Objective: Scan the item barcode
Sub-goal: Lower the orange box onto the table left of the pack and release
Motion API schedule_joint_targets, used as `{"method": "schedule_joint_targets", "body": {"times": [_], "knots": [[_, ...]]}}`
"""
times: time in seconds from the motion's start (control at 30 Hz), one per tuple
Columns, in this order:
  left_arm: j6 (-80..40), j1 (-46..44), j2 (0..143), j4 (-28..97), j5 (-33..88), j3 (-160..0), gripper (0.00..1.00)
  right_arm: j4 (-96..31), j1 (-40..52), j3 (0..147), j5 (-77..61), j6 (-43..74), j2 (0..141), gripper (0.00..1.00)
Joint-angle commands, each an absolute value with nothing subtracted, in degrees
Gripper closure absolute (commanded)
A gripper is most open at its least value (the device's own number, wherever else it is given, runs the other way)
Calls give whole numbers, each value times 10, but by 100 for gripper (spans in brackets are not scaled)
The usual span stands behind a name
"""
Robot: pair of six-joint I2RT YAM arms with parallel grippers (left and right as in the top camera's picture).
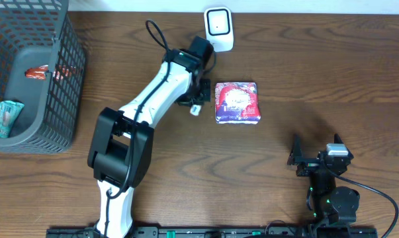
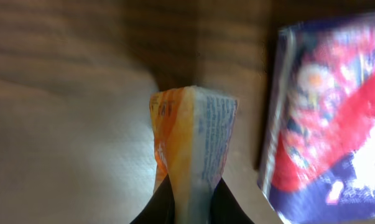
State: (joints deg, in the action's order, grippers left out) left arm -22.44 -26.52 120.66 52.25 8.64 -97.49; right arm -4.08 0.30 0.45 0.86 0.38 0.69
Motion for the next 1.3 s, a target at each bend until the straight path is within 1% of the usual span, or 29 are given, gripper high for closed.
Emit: {"method": "schedule_joint_targets", "body": {"times": [0.0,0.07,0.23,0.33,0.4,0.43,0.67,0.7,0.77,0.8,0.83,0.87,0.93,1.03,1.27], "knots": [[-191,-257,1207,501,45,-975,92,-43,8,3,5,2,4,1],[-191,-257,1207,492,20,-975,92,-43,8,3,5,2,4,1],[-191,-257,1207,482,9,-974,92,-43,8,3,5,2,4,1],[-191,-257,1207,483,-4,-973,90,-43,8,3,5,2,4,1],[-191,-257,1207,483,-5,-973,85,-43,8,3,5,2,4,1],[-191,-257,1207,483,-5,-973,85,-43,8,3,5,2,4,1],[-192,-265,1207,488,-2,-969,83,-43,8,3,5,2,4,1],[-191,-268,1207,488,5,-968,79,-43,8,3,5,2,4,1],[-192,-275,1207,487,22,-968,78,-43,8,3,5,2,4,1],[-192,-279,1207,486,24,-968,75,-43,8,3,5,2,4,1],[-191,-283,1207,485,23,-968,66,-43,8,3,5,2,4,1],[-191,-287,1207,484,22,-968,60,-43,8,3,5,2,4,1],[-191,-290,1207,483,16,-968,58,-43,8,3,5,2,4,1],[-191,-291,1207,483,4,-968,49,-43,8,3,5,2,4,1],[-191,-290,1206,484,4,-970,49,-43,8,3,5,2,4,1]]}}
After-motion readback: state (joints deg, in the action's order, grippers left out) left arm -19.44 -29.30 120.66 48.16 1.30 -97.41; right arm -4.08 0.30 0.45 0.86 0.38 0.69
